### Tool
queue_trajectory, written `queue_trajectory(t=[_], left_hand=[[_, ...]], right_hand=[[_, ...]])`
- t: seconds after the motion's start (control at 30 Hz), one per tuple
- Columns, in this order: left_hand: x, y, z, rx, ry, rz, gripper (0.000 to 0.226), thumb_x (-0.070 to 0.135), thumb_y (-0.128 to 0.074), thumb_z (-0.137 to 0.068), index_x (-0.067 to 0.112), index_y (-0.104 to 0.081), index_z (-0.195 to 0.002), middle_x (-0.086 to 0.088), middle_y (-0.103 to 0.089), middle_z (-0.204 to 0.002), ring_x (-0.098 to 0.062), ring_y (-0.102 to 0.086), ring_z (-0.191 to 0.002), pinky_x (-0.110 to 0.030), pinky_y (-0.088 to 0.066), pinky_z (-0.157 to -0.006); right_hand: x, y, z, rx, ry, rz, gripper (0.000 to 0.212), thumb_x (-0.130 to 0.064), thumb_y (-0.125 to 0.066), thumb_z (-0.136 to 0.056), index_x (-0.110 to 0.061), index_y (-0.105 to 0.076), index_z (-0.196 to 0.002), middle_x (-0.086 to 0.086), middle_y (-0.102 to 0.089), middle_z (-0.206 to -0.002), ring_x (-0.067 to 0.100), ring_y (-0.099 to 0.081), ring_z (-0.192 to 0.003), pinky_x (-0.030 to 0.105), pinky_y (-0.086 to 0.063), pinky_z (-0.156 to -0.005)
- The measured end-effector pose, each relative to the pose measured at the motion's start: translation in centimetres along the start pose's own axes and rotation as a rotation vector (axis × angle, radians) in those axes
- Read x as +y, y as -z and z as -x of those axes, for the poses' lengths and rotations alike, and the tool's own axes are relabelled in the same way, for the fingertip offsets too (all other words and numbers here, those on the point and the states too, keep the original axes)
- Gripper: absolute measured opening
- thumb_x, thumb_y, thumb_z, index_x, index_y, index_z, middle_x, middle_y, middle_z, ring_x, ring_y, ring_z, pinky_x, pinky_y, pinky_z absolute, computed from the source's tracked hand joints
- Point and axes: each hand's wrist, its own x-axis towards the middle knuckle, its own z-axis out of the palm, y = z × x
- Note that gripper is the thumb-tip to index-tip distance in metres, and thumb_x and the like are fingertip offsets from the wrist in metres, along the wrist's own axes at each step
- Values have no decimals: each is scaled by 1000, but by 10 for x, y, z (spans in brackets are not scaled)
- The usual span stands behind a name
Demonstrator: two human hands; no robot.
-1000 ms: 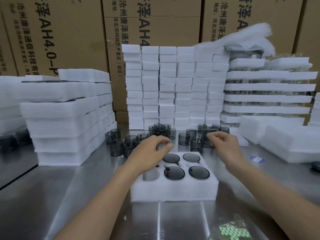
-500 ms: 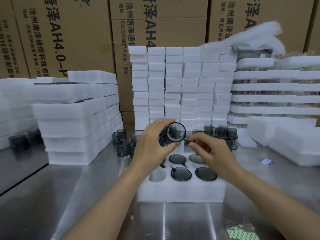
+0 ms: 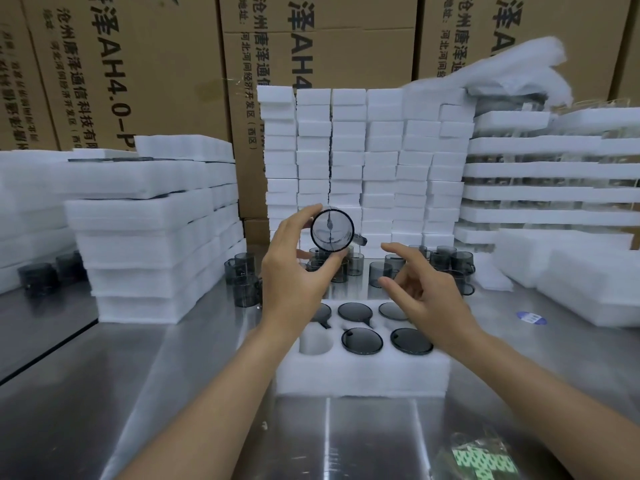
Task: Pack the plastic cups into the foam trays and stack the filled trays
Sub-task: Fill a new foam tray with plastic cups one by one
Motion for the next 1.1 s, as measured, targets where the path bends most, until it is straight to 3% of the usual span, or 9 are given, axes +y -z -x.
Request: queue_trajectory(t=[0.27, 0.5, 0.57, 0.63, 0.7, 0.77, 0.87, 1.1], left_hand=[[2, 2, -1, 33, 97, 53, 64, 26, -90, -86, 30, -62, -143, 20, -65, -139, -15, -60, -136, -43, -55, -104], [5, 2, -2, 85, 117, 19, 64, 29, -92, -83, 40, -63, -139, 26, -65, -136, -19, -65, -124, -42, -58, -93], [6, 0, -5, 83, 246, 156, 52, 37, -91, -83, 39, -68, -130, 17, -73, -127, -16, -68, -121, -38, -58, -90], [7, 1, -14, 56, 559, 414, 41, 48, -87, -82, 29, -76, -117, 9, -79, -112, -13, -72, -109, -31, -56, -80], [2, 8, -20, -21, 965, 710, 49, 62, -80, -80, 22, -80, -108, 6, -82, -109, -12, -72, -90, -25, -47, -68], [-5, 17, -21, -83, 1214, 947, 61, 68, -78, -80, 14, -82, -107, 1, -81, -116, -12, -69, -77, -25, -41, -65], [-13, 25, -22, -77, 1292, 1047, 70, 70, -79, -78, 10, -78, -114, 1, -81, -118, -13, -66, -70, -26, -39, -64], [-11, 22, -24, -150, 1290, 1060, 80, 73, -81, -76, 8, -78, -121, 4, -81, -114, -9, -64, -63, -26, -45, -55]], right_hand=[[1, 0, 0, -11, 6, 13, 48, -49, -62, -99, -63, -43, -141, -10, -65, -83, 17, -64, -69, 29, -53, -67], [0, 1, 0, -23, -1, 30, 50, -42, -64, -100, -59, -44, -143, -10, -66, -85, 18, -64, -69, 35, -56, -68], [0, 1, 0, -22, -4, 33, 50, -40, -64, -101, -59, -45, -142, -10, -65, -84, 18, -63, -68, 38, -56, -68], [-1, 1, 0, -24, -8, 37, 50, -37, -65, -101, -61, -45, -141, -10, -65, -83, 18, -63, -67, 39, -56, -68], [-1, 1, 0, -28, -14, 36, 51, -34, -65, -102, -60, -45, -141, -10, -64, -83, 18, -62, -67, 41, -56, -68], [-2, 1, 0, -28, -23, 29, 51, -31, -65, -102, -58, -46, -141, -10, -64, -82, 19, -61, -66, 41, -55, -69], [-3, 1, 1, -28, -34, 22, 51, -28, -65, -102, -57, -48, -140, -10, -62, -82, 18, -59, -65, 42, -55, -69], [-5, 1, 1, -27, -48, 13, 47, -23, -65, -102, -51, -52, -138, -7, -62, -80, 19, -58, -64, 43, -53, -70]])
